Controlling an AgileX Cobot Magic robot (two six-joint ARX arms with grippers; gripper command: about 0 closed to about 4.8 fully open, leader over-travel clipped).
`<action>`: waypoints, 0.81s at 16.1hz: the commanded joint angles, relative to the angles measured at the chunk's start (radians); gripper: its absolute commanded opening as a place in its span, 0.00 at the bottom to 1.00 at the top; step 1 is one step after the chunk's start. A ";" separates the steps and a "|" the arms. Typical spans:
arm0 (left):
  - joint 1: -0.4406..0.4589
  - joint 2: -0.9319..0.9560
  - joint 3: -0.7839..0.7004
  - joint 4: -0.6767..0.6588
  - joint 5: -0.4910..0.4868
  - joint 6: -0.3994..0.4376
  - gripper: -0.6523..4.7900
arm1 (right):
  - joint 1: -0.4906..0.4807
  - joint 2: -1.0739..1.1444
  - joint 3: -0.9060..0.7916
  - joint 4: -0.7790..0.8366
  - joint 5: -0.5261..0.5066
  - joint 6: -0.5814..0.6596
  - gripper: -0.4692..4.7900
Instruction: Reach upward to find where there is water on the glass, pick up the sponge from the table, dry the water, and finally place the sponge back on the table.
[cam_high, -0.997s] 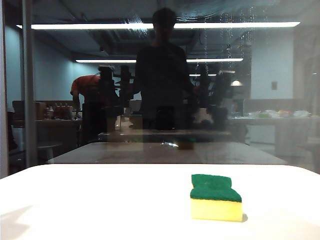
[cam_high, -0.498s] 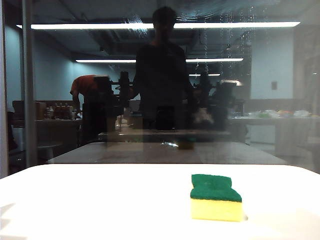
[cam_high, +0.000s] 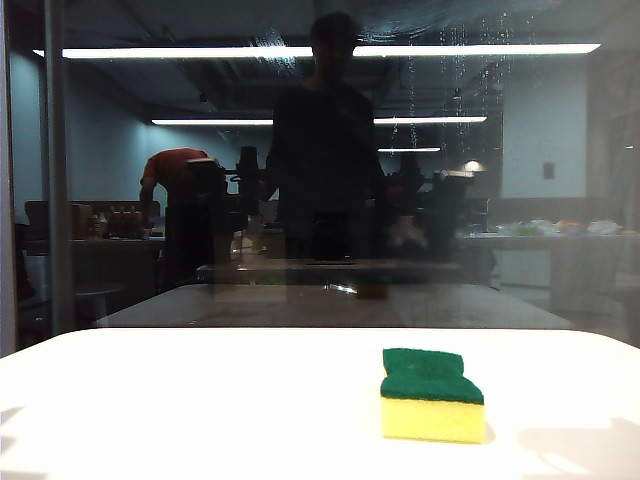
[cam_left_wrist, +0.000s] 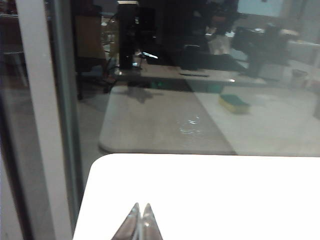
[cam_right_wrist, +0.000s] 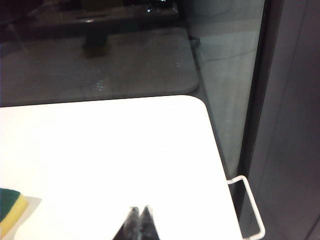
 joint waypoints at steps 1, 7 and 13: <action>0.001 0.001 0.002 0.012 -0.006 -0.002 0.11 | 0.002 0.000 -0.008 0.027 0.005 0.000 0.07; 0.000 0.001 0.002 0.005 -0.006 -0.002 0.11 | 0.002 0.000 -0.012 0.029 0.005 0.000 0.07; 0.000 0.001 0.002 -0.013 -0.006 -0.001 0.11 | 0.002 -0.001 -0.011 0.029 0.004 0.000 0.07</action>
